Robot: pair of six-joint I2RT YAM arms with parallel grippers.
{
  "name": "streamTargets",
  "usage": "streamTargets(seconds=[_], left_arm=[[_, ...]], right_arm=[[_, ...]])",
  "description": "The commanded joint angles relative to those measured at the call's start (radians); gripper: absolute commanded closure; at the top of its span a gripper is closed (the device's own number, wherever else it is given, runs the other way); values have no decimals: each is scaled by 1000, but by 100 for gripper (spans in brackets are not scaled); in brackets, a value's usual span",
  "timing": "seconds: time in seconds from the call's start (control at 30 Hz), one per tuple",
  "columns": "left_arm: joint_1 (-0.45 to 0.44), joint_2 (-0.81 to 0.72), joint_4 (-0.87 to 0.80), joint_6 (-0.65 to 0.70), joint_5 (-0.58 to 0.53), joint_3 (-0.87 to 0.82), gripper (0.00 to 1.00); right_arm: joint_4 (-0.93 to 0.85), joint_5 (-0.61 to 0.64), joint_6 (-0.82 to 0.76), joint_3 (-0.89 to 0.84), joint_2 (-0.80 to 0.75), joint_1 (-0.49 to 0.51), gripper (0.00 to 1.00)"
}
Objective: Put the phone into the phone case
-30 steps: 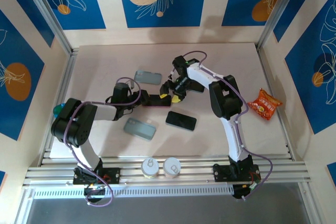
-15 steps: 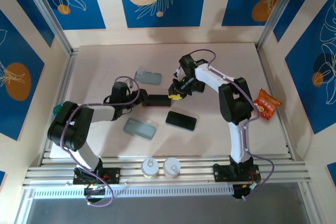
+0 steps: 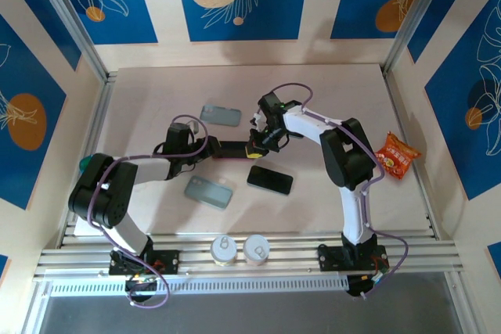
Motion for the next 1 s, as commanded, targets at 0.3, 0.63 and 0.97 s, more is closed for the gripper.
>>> streamTargets(seconds=[0.3,0.63,0.97], left_arm=[[-9,-12,-53,29,2,59,49],[-11,-3,-60,32,-1,63,49],[-12,26,-37,22,6,58,49]], right_arm=[[-38,75,-31,11,51,8,100],[-75,153,-41,42,101,42,100],[-132,254,-49,77,135,88,100]])
